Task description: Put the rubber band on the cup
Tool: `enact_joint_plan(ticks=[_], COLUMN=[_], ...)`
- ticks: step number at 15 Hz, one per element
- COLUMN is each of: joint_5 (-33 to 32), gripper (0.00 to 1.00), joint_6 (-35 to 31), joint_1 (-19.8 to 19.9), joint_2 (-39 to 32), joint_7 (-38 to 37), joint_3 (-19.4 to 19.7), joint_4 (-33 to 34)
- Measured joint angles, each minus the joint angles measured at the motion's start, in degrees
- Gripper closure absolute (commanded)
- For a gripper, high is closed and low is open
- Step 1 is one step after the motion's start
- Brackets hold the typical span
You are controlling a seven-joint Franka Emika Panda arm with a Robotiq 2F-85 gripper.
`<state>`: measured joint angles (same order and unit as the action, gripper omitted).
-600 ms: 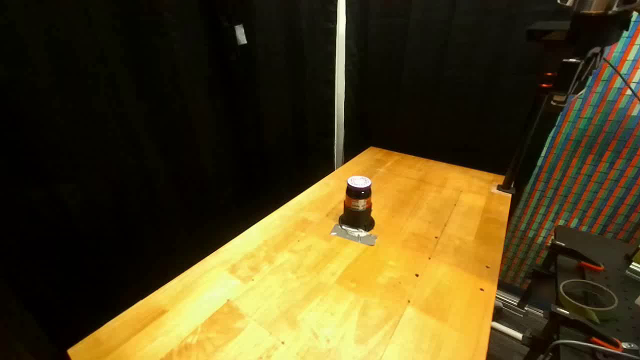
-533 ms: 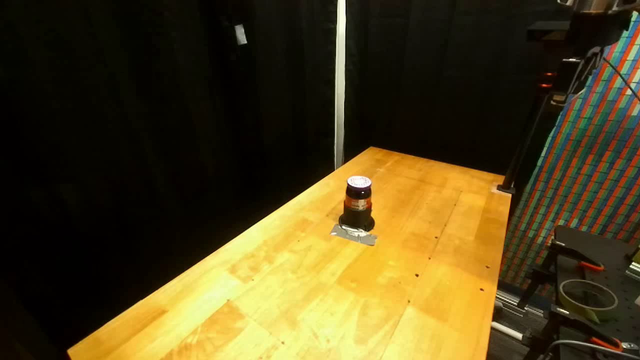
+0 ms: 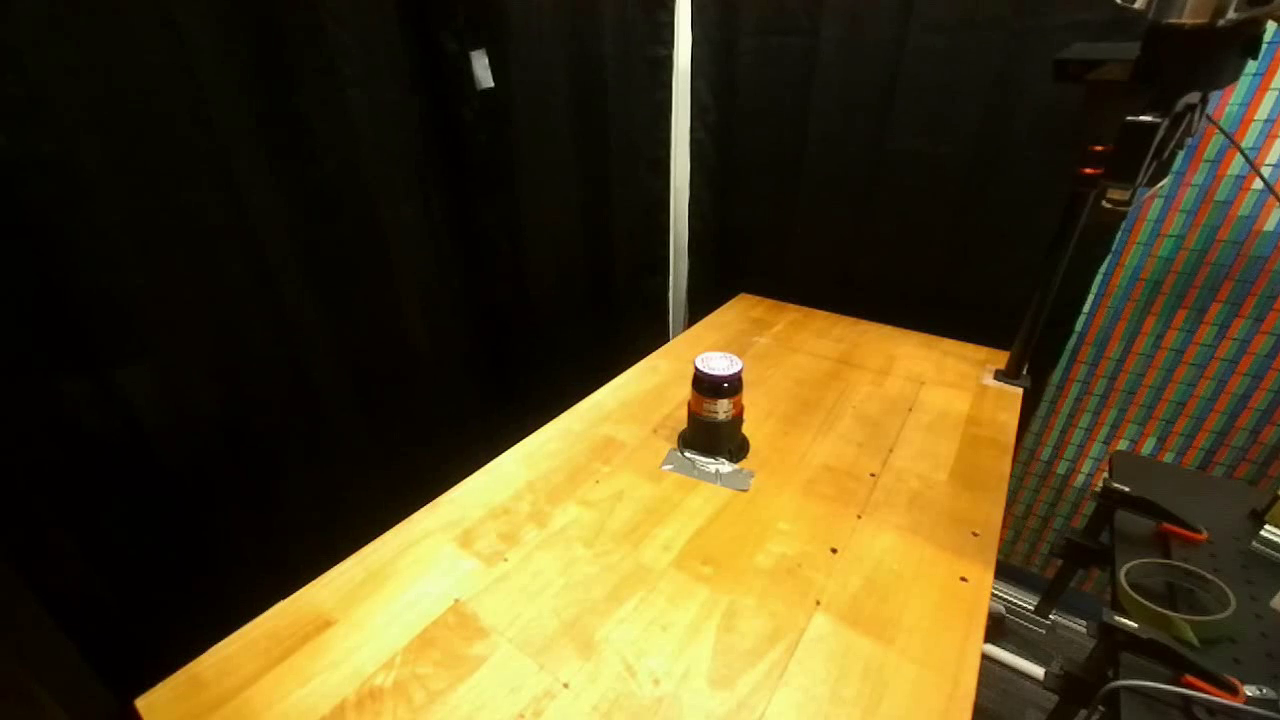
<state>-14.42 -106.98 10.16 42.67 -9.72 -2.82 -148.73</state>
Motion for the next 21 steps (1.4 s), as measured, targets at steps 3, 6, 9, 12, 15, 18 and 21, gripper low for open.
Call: enact_joint_plan(ticks=[3, 6, 9, 12, 15, 18, 21], joint_5=[-0.08, -0.08, -0.08, 0.58, 1.92, 2.83, 3.54], gripper=[0.00, 0.00, 0.00, 0.00, 0.00, 0.00, 0.00], joint_6=[-0.16, -0.38, -1.79, -6.24, -11.22, -14.56, -15.10], joint_1=[-2.20, -5.10, -7.35, -9.30, -10.93, -12.20, -13.91], joint_2=[-4.57, -14.13, -24.49, -34.85, -45.16, -55.68, -65.76], joint_7=[-0.04, -0.20, -1.04, -2.91, -4.86, -5.44, -5.50], joint_3=[-1.87, -4.61, -5.94, -5.99, -5.84, -5.60, -4.13], joint_4=[3.54, 11.11, 19.26, 26.93, 34.57, 43.03, 52.08])
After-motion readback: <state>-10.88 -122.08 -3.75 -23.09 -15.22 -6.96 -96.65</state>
